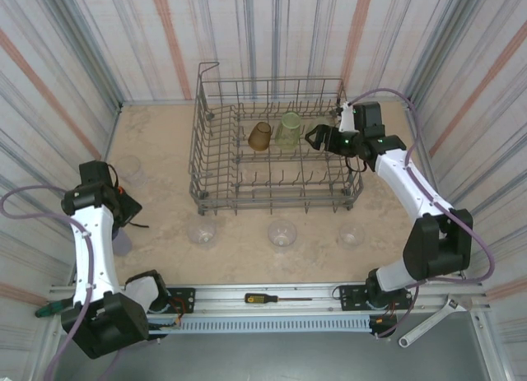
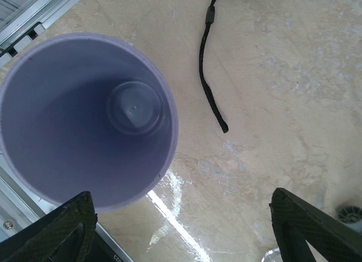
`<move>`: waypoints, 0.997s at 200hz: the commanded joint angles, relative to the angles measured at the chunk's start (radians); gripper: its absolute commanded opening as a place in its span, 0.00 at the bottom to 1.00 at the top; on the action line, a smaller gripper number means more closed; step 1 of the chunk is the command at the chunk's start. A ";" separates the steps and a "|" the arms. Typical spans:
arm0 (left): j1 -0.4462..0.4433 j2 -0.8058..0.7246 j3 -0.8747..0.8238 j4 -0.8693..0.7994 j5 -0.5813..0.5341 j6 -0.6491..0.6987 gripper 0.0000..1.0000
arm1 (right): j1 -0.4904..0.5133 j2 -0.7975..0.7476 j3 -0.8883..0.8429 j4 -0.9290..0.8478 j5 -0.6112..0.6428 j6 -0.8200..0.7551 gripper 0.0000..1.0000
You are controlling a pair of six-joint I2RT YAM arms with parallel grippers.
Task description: Load the cups into the dish rack
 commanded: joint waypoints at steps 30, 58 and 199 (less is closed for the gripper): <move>0.016 0.052 -0.024 0.053 -0.111 0.030 0.80 | -0.006 0.016 0.024 -0.006 -0.040 -0.010 0.99; 0.042 0.065 -0.041 0.122 -0.118 0.062 0.78 | -0.022 -0.010 0.018 -0.010 -0.037 -0.003 0.99; 0.137 0.183 -0.051 0.190 -0.104 0.045 0.11 | -0.066 -0.069 -0.008 -0.011 -0.035 0.011 0.99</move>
